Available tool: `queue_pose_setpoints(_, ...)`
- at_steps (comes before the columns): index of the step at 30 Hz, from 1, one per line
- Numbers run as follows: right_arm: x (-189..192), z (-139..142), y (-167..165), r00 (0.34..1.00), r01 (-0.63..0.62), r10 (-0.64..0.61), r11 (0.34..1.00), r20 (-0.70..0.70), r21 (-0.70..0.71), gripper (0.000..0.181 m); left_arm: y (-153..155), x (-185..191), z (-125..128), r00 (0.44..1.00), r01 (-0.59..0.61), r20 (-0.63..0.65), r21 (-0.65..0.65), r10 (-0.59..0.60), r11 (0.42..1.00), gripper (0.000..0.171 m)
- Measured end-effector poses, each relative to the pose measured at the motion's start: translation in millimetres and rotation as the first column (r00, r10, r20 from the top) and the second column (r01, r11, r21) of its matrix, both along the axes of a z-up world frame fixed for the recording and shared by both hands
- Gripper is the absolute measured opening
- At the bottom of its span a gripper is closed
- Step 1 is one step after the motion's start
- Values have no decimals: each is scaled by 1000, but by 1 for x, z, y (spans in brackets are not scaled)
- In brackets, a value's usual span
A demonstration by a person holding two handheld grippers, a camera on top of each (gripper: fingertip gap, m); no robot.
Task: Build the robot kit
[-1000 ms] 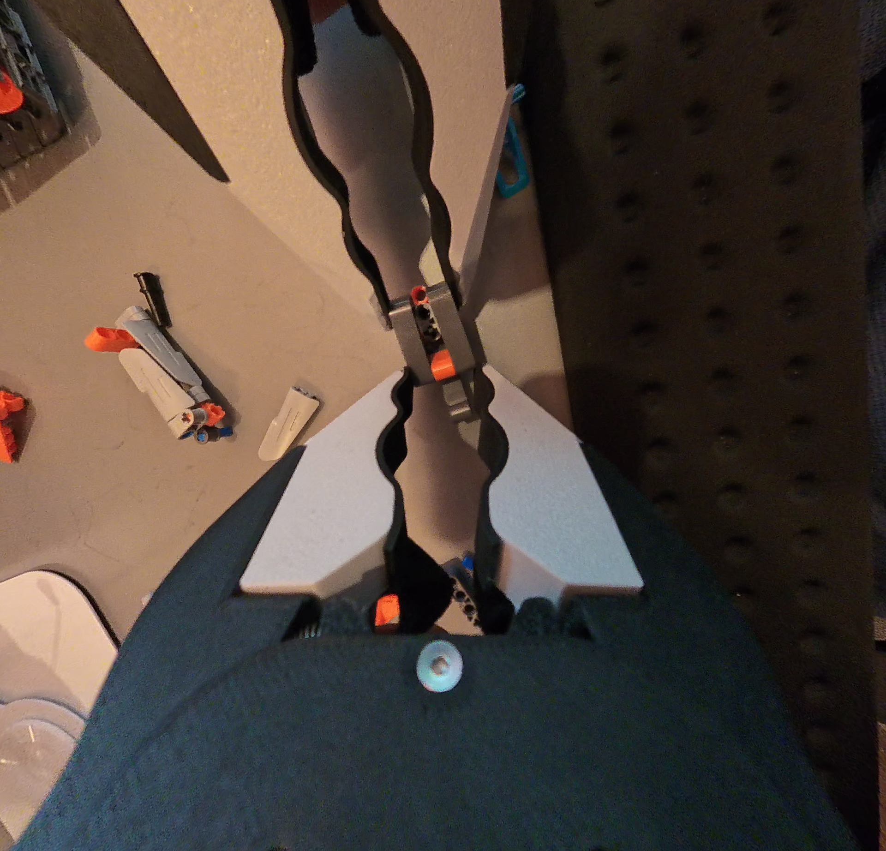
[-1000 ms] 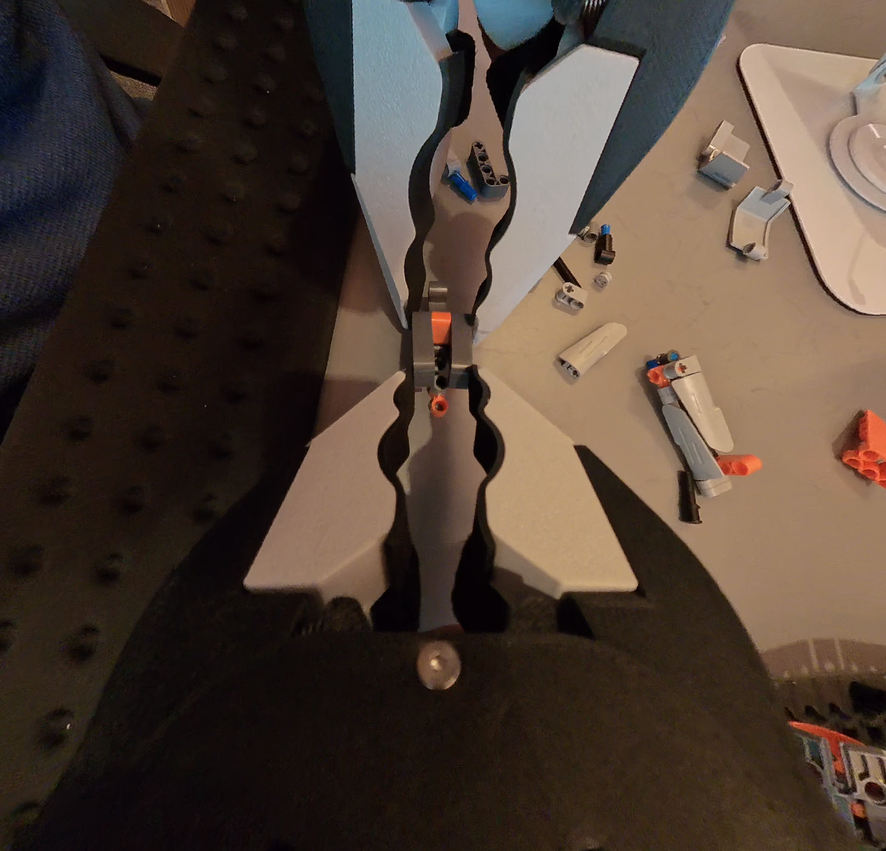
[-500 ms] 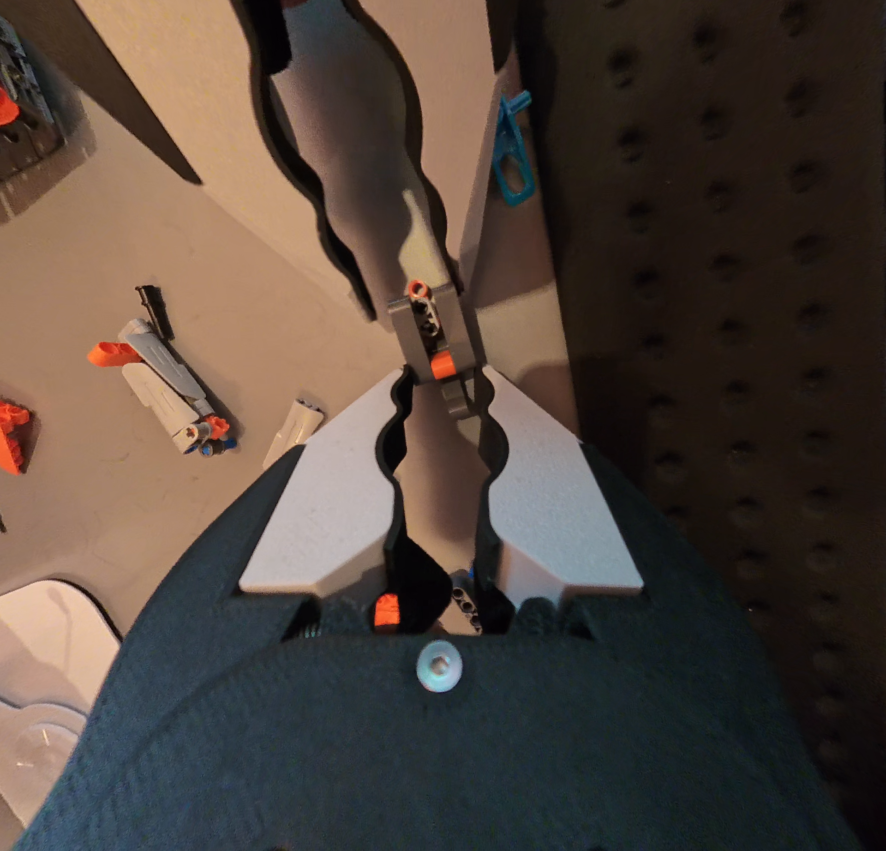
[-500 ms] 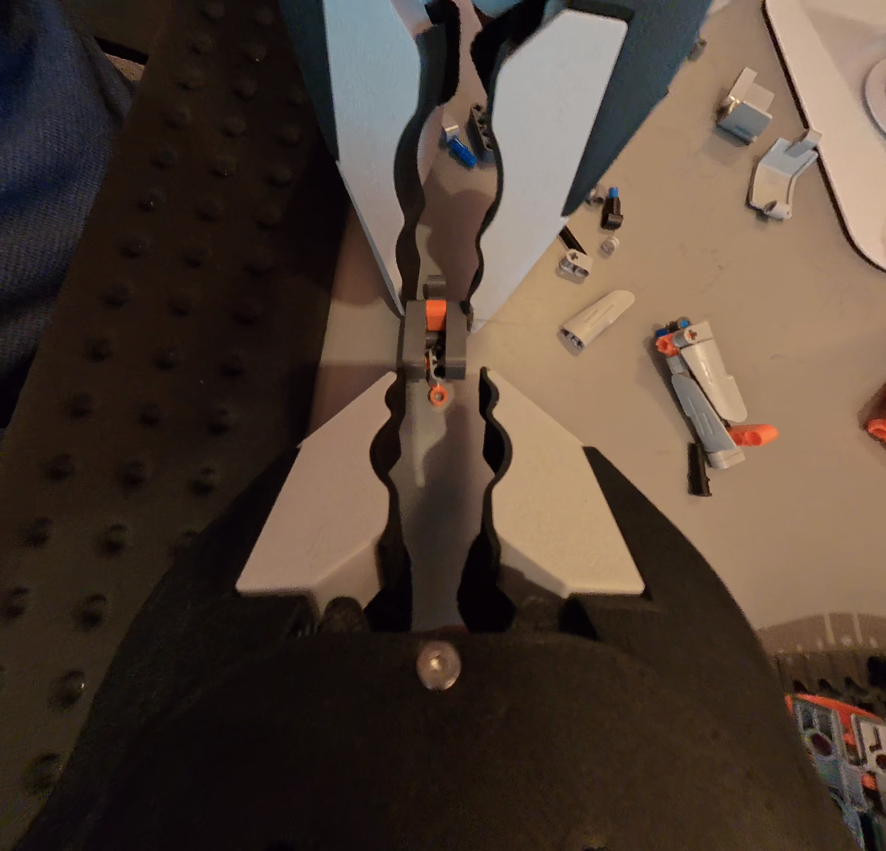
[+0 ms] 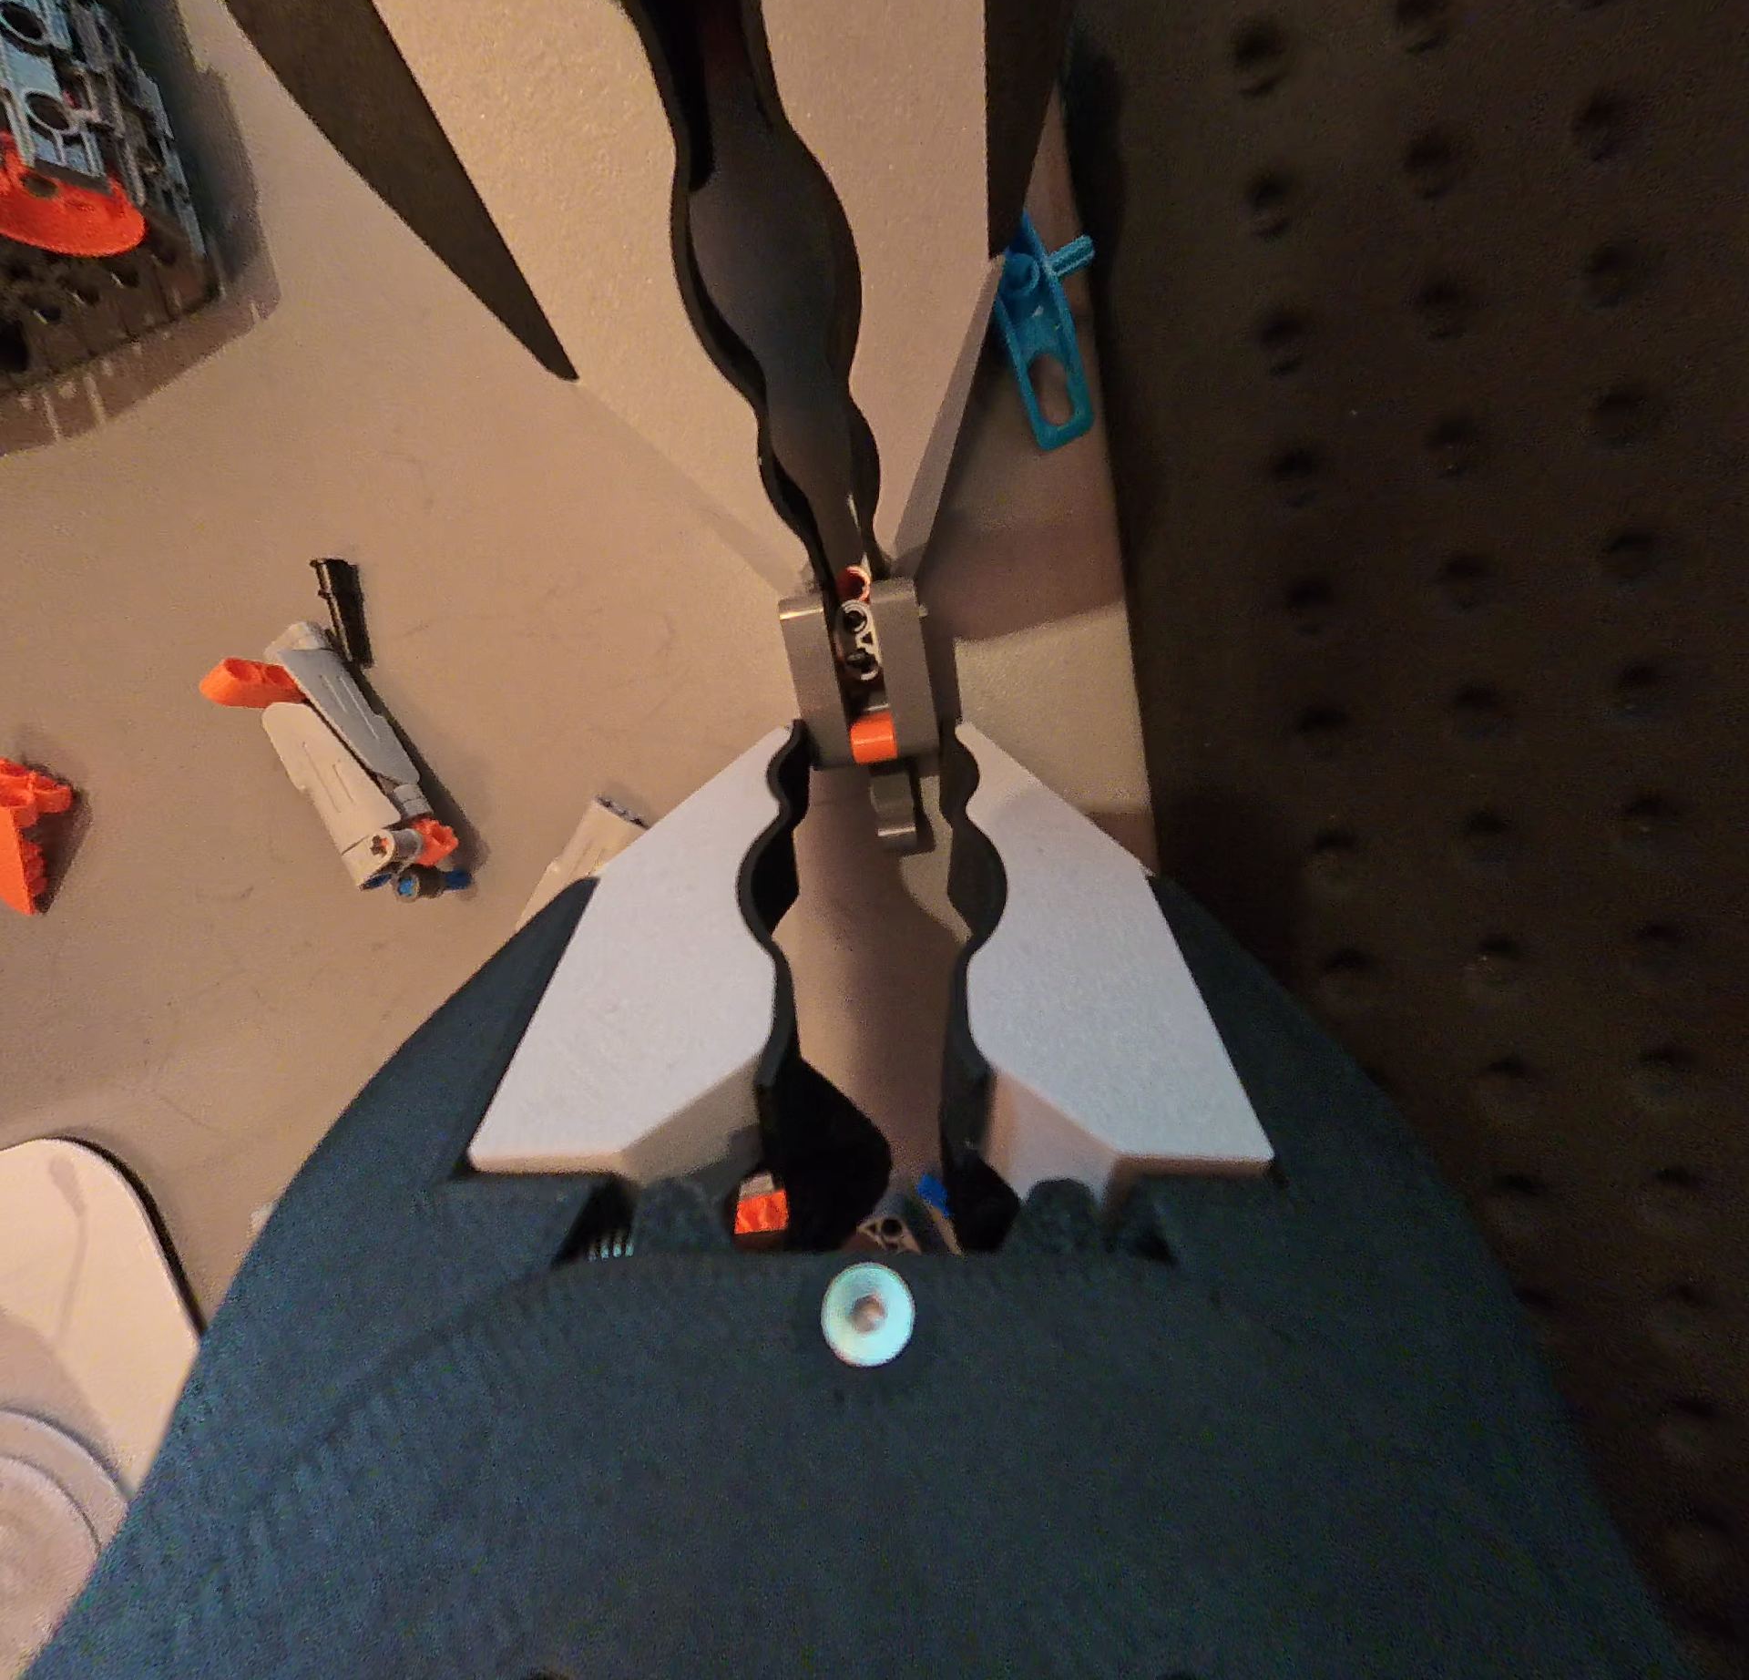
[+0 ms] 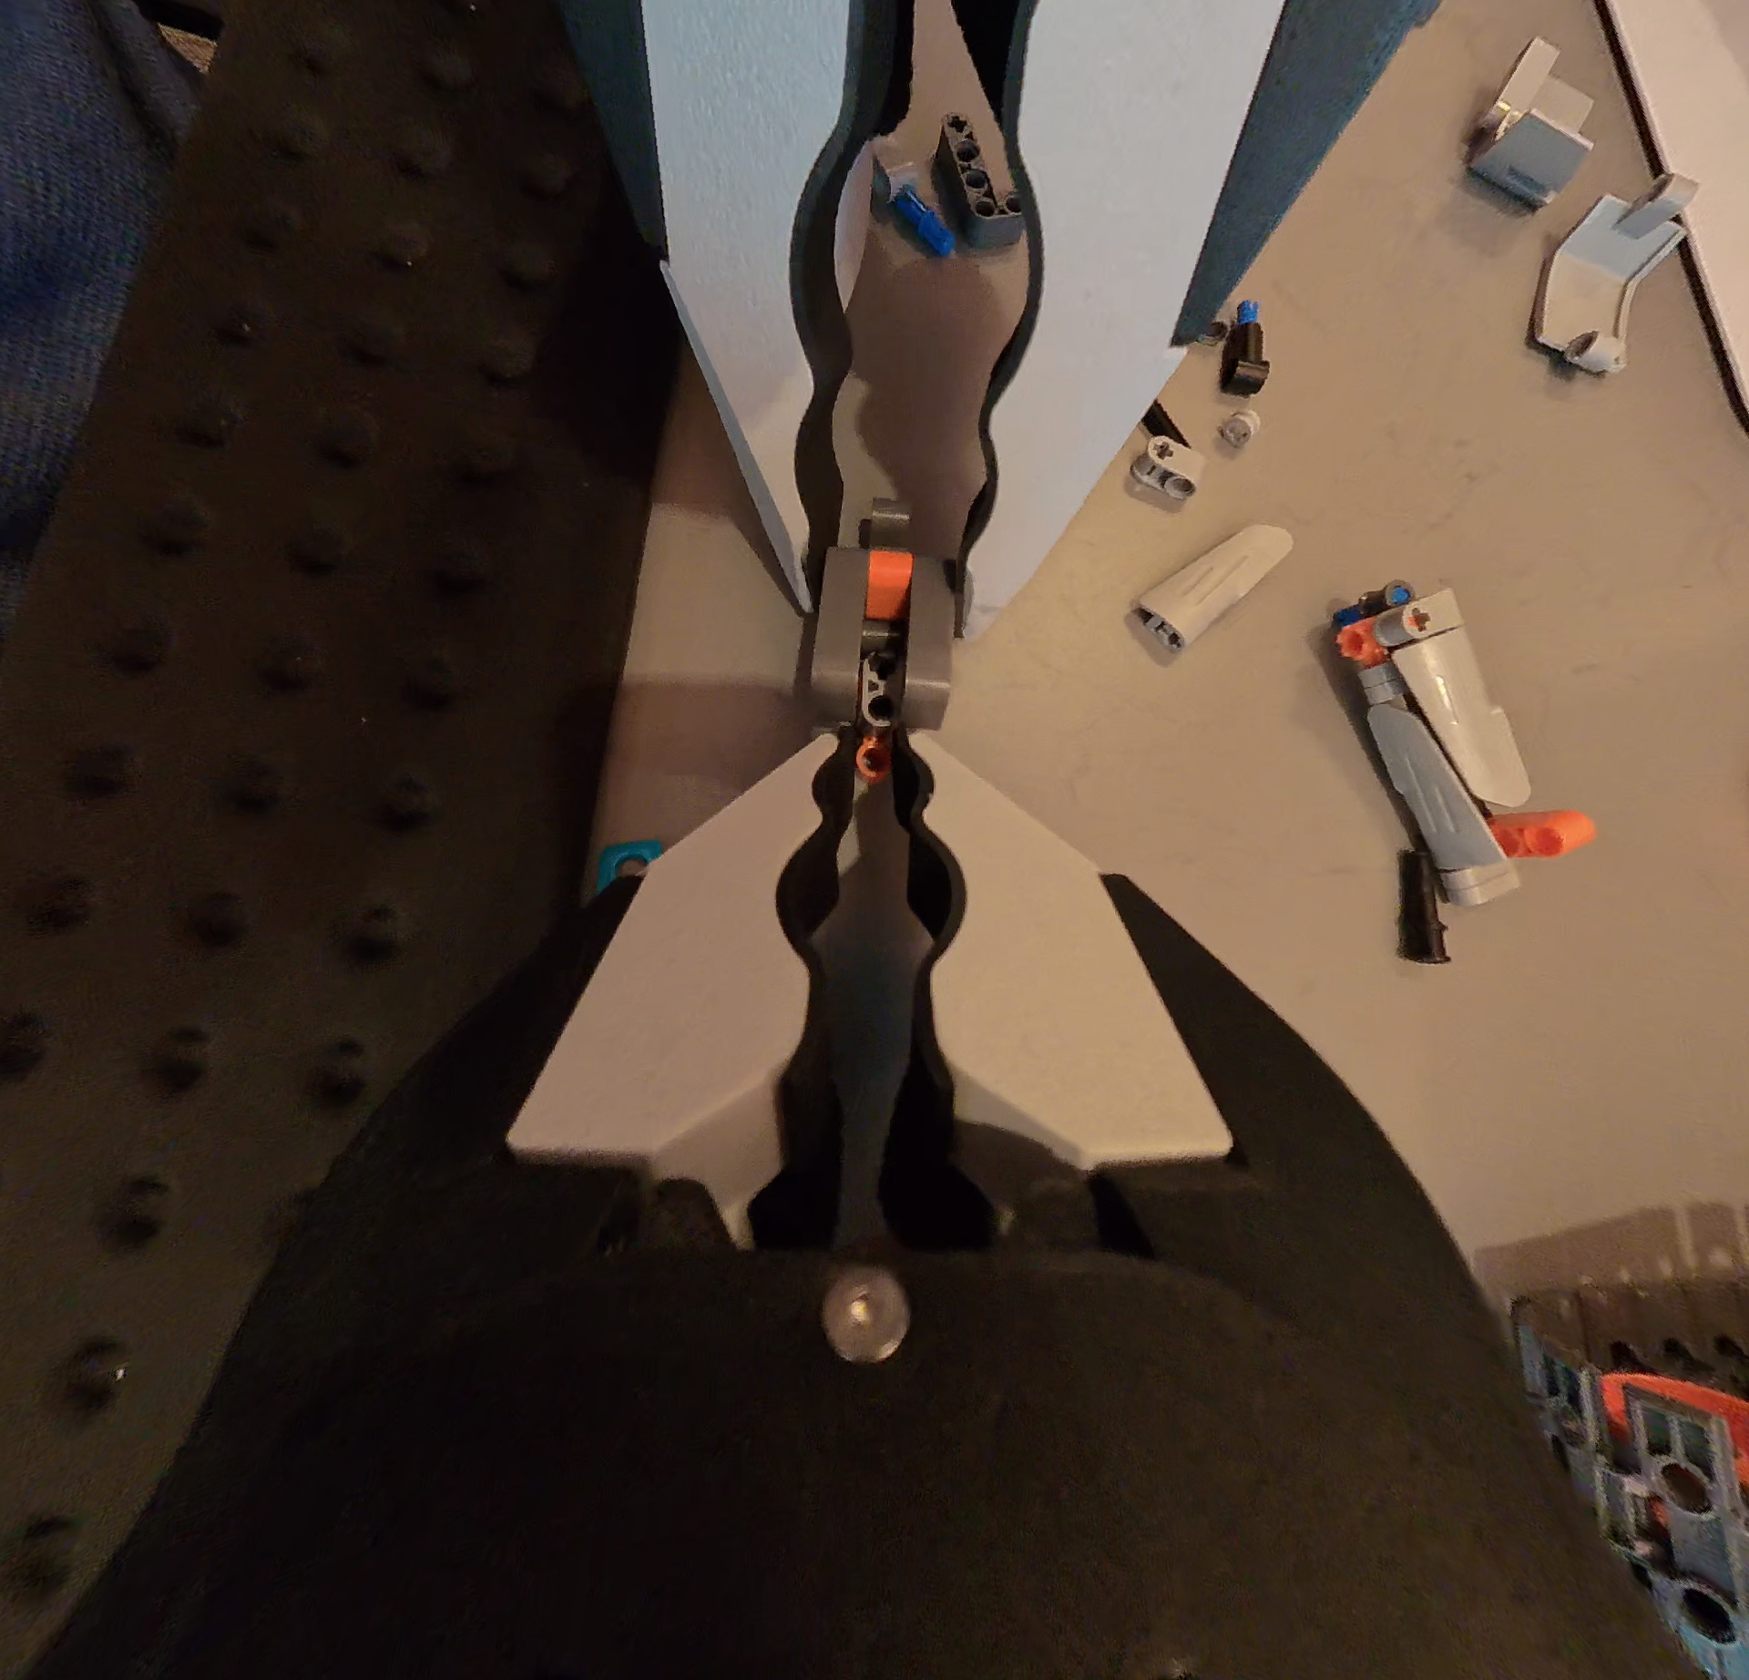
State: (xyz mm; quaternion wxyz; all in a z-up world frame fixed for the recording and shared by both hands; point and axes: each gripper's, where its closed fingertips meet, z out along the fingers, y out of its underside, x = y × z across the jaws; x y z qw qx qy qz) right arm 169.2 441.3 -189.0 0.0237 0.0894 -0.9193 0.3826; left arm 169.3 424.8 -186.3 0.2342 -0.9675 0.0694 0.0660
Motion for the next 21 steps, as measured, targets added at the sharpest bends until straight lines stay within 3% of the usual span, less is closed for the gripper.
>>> queue_pose_setpoints(21,-4,0,-5,1000,20,-20,999,4,-34,5,1,-3,3,995,-60,89,126,49,990,23)
